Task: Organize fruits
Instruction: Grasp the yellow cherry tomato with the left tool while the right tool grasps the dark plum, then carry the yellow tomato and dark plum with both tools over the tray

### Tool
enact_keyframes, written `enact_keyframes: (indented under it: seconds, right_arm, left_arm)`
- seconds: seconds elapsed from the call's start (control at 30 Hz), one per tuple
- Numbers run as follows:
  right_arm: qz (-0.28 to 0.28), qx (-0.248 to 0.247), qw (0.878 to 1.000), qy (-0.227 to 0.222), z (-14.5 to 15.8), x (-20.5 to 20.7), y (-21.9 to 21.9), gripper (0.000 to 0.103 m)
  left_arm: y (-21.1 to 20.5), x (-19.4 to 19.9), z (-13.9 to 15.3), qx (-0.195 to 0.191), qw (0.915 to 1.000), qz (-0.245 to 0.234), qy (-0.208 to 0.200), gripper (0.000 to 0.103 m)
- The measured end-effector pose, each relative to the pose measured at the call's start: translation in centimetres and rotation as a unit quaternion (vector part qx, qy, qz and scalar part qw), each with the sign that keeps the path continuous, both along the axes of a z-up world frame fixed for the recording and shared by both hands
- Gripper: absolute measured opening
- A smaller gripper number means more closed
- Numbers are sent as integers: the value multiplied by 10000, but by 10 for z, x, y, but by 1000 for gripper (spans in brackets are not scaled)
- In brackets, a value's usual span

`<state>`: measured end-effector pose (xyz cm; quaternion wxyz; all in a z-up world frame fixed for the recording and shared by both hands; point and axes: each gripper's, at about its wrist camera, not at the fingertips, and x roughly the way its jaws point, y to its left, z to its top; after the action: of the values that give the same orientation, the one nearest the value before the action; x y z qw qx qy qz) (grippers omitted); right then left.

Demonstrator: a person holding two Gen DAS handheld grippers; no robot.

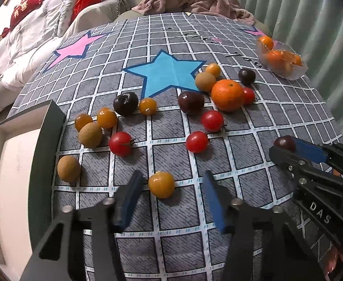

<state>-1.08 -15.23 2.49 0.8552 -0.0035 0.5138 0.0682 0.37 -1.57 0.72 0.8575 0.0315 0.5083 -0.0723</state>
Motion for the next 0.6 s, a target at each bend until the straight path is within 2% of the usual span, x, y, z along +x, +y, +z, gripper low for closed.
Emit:
enact_keyframes:
  seconds: [0.03, 0.1, 0.37, 0.6]
  right_arm:
    - [-16, 50, 10000, -2, 0, 0, -1, 31]
    - [-40, 141, 9999, -6, 0, -3, -5, 31]
    - [-81, 363, 9993, -1, 1, -10, -12, 31]
    - [-113, 609, 9981, 9, 3, -22, -21, 31]
  left_arm:
    - [1, 0, 0, -20, 10000, -3, -19, 39]
    - [4, 0, 1, -89, 10000, 6, -34, 23]
    - [16, -2, 2, -545, 9985, -13, 78, 22]
    - [9, -15, 7, -376, 9991, -168, 26, 22]
